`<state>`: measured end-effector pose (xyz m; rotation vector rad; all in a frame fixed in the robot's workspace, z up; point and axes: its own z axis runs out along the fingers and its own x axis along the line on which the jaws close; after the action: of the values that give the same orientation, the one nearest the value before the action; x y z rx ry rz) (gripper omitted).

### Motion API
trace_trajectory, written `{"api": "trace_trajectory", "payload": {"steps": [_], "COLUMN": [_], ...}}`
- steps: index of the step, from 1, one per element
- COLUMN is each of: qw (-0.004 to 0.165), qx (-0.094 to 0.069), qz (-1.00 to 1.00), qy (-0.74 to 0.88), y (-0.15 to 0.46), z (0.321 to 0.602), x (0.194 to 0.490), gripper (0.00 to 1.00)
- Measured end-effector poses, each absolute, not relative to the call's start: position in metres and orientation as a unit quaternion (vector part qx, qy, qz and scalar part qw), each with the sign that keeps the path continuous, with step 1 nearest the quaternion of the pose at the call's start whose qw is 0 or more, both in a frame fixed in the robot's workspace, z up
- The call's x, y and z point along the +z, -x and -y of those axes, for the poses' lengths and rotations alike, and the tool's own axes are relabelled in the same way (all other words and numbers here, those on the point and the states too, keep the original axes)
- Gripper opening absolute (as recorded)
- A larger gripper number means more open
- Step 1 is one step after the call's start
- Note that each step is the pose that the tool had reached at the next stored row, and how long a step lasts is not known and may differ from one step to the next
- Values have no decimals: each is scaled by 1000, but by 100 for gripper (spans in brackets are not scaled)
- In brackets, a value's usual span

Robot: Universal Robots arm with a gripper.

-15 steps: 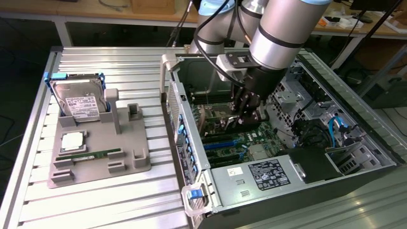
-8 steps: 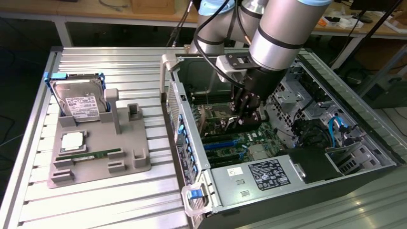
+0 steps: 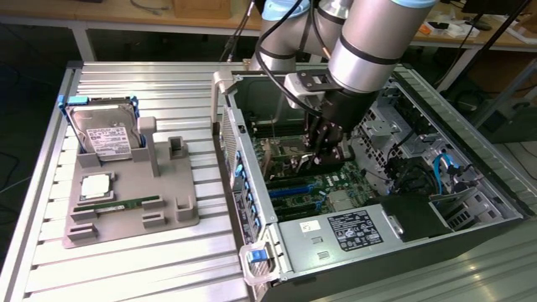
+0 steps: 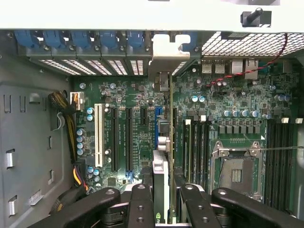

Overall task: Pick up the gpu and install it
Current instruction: 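Insert the gpu into the slot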

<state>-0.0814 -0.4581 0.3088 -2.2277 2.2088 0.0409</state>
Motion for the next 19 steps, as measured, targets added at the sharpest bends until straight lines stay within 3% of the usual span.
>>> {"api": "trace_trajectory", "payload": {"steps": [19], "qw": [2], "qx": [13], "qz": [-704], "qy": [710], "y": [89], "z": [458], "x": [305], "gripper": [27]}}
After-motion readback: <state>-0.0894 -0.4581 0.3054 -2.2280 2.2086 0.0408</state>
